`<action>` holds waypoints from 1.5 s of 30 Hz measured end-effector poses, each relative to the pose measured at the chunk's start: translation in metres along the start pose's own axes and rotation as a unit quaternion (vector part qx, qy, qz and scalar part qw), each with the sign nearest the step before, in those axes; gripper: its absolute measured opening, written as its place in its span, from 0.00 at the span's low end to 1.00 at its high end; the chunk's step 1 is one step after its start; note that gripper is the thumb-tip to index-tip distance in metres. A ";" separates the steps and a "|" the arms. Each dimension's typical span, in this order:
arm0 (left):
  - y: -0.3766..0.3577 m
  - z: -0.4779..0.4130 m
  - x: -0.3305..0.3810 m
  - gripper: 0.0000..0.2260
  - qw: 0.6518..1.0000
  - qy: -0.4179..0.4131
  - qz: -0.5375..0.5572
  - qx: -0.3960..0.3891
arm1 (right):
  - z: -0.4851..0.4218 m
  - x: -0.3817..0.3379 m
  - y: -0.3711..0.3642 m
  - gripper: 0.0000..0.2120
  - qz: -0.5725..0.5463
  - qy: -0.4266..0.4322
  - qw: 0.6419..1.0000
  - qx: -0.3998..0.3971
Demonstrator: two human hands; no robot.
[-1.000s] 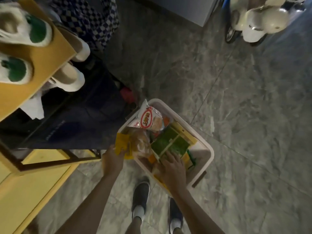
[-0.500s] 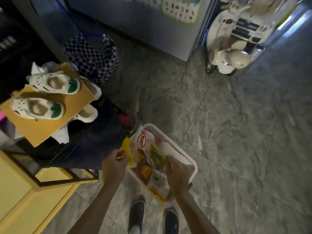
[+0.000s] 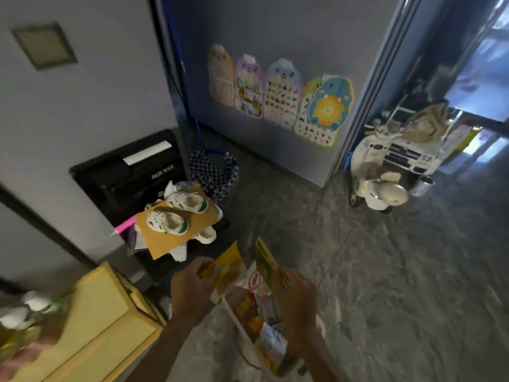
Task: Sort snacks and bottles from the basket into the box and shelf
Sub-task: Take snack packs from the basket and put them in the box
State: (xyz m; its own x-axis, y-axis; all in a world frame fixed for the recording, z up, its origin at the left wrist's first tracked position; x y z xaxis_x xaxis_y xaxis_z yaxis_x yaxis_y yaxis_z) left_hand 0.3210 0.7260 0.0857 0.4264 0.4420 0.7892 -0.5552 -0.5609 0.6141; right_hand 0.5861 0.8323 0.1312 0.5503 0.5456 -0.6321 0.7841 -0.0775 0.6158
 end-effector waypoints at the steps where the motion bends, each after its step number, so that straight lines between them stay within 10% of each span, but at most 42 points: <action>1: 0.018 0.006 0.007 0.04 1.000 -0.007 -0.006 0.019 | -0.007 -0.014 0.007 0.14 -0.002 0.015 1.000 0.003; 8: 0.140 0.069 0.010 0.05 0.993 0.024 -0.027 0.115 | -0.027 -0.083 -0.026 0.16 -0.038 0.035 0.982 -0.182; 11: 0.200 0.106 -0.008 0.02 0.985 0.036 -0.027 0.165 | -0.020 -0.145 -0.027 0.15 -0.072 0.146 0.982 -0.099; 20: 0.375 0.215 -0.118 0.07 0.941 0.124 -0.038 0.313 | 0.066 -0.335 -0.121 0.10 -0.111 0.242 0.942 -0.202; 45: 0.689 0.220 -0.430 0.07 0.848 0.298 -0.025 0.438 | 0.256 -0.688 -0.428 0.09 -0.168 0.242 0.908 -0.299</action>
State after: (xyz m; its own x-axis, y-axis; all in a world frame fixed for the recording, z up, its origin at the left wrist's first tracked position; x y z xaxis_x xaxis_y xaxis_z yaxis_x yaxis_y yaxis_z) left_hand -0.0882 -0.0049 0.1709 -0.1484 0.6087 0.7794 0.3082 -0.7205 0.6213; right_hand -0.0549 0.2764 0.1824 0.0049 0.7688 -0.6395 0.5096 0.5484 0.6630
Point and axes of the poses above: each hand's wrist, its own z-axis away from the middle knuckle, its own y-axis out of the back of the hand, x = y × z, the point moved 10 cm from there along -z, towards the middle knuckle, and after that the axes turned 4 degrees about y, right-handed, at the moved point
